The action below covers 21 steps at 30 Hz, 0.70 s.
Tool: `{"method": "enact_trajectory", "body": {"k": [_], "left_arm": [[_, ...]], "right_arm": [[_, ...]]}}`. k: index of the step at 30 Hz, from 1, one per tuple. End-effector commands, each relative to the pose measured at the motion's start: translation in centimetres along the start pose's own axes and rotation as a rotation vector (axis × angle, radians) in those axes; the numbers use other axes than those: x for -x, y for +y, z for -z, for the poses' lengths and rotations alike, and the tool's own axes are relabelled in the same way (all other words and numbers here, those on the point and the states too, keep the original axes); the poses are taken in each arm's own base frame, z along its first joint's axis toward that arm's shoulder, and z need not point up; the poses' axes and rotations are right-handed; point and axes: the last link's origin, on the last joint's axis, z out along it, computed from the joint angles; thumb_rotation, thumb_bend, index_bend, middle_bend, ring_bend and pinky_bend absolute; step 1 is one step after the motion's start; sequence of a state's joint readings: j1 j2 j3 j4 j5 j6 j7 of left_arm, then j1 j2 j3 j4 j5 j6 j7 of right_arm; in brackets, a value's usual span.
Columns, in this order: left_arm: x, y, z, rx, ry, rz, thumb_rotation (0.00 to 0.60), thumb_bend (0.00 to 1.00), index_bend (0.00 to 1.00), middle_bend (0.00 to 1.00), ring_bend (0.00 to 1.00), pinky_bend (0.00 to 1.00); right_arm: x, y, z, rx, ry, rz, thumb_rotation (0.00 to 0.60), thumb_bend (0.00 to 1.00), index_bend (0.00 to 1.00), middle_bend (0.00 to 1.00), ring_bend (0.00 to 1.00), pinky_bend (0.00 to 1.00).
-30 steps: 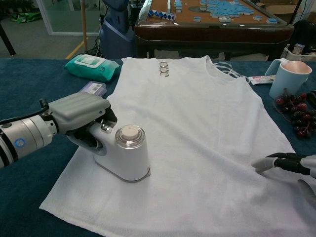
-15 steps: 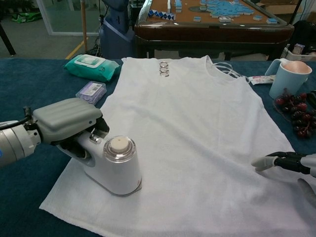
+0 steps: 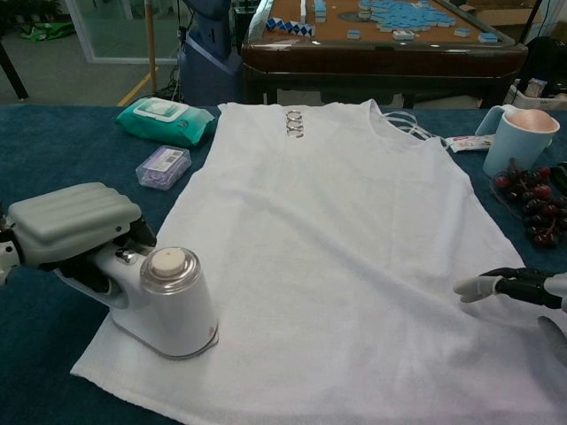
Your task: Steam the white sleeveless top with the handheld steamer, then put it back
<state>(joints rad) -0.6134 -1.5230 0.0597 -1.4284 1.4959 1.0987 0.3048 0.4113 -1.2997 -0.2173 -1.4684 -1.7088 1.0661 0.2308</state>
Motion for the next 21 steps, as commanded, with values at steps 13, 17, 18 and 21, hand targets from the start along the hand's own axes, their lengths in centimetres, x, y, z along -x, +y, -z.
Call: {"method": "enact_trajectory", "body": {"k": [13, 17, 18, 21], "left_arm": [[-2.6, -5.4, 1.2, -0.217, 0.077, 0.203, 0.600, 0.25, 0.75, 0.71, 0.61, 0.73], [-2.7, -7.7, 1.1, -0.296, 0.109, 0.239, 0.600, 0.25, 0.75, 0.71, 0.61, 0.73], [-2.6, -8.3, 1.0, -0.314, 0.118, 0.245, 0.600, 0.25, 0.75, 0.71, 0.61, 0.73], [-2.2, -10.0, 0.9, -0.369, 0.145, 0.262, 0.600, 0.25, 0.75, 0.71, 0.61, 0.73]], "right_arm": [[-7.3, -1.5, 1.4, -0.041, 0.265, 0.072, 0.600, 0.32, 0.00, 0.14, 0.00, 0.02], [-10.3, -2.1, 2.4, -0.033, 0.354, 0.118, 0.600, 0.28, 0.00, 0.14, 0.00, 0.02], [-10.8, -2.2, 2.7, -0.029, 0.371, 0.122, 0.600, 0.27, 0.00, 0.14, 0.00, 0.02], [-12.2, -2.4, 3.5, -0.012, 0.413, 0.136, 0.600, 0.26, 0.00, 0.14, 0.00, 0.02]]}}
